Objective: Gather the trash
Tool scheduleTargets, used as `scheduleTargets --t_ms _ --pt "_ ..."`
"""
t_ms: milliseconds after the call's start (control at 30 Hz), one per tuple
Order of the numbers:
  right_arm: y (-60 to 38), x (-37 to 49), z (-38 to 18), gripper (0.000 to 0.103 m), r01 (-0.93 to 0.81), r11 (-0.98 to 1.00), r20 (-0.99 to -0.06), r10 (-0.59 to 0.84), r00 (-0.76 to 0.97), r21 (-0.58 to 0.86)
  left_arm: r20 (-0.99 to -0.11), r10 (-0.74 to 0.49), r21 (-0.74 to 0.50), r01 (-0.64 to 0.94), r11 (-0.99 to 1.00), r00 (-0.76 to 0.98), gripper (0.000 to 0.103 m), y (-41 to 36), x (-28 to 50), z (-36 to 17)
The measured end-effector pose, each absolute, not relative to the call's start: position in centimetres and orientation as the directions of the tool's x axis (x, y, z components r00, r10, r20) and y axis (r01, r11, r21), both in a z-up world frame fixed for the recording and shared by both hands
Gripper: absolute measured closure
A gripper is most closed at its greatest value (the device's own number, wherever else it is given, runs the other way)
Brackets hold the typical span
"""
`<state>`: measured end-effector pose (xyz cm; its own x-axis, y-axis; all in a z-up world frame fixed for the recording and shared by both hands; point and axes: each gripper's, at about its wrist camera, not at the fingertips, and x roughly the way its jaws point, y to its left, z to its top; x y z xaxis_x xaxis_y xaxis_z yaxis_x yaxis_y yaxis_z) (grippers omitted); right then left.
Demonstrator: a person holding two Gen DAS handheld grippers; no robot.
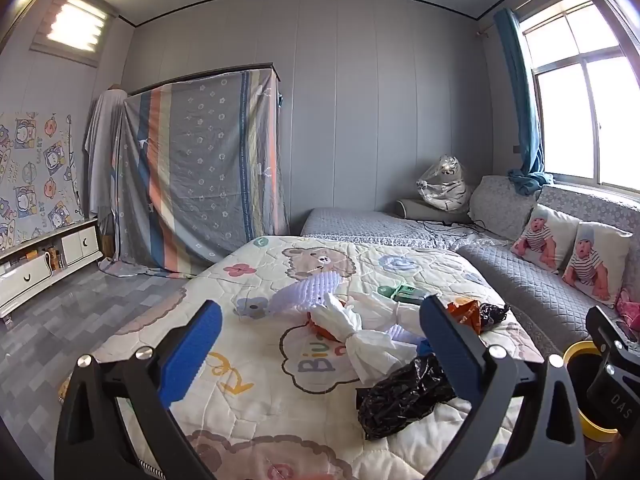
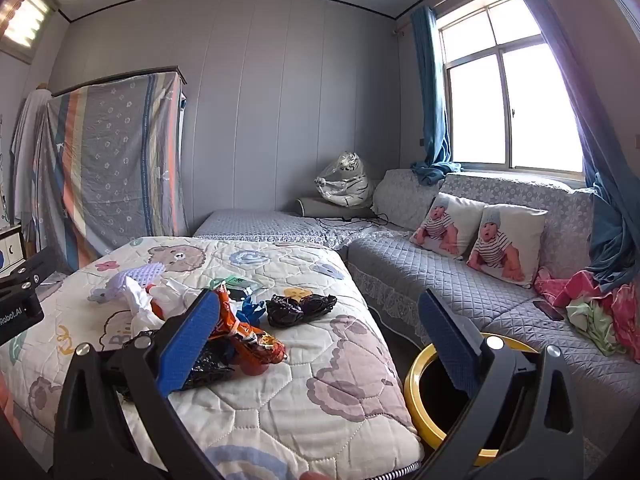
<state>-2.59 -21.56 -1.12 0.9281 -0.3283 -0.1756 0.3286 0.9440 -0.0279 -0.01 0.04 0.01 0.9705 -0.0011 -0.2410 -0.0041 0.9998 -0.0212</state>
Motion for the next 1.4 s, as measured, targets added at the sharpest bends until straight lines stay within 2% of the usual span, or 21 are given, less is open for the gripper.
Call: scheduleTargets --t_ms 1400 --pt "-21.34 -2.39 -1.49 0.008 0.326 0.945 -0.190 -0.324 0.927 -0.023 -0.258 -0.006 -0.027 -0.001 1.000 0.966 0.007 0.24 -0.01 -0.51"
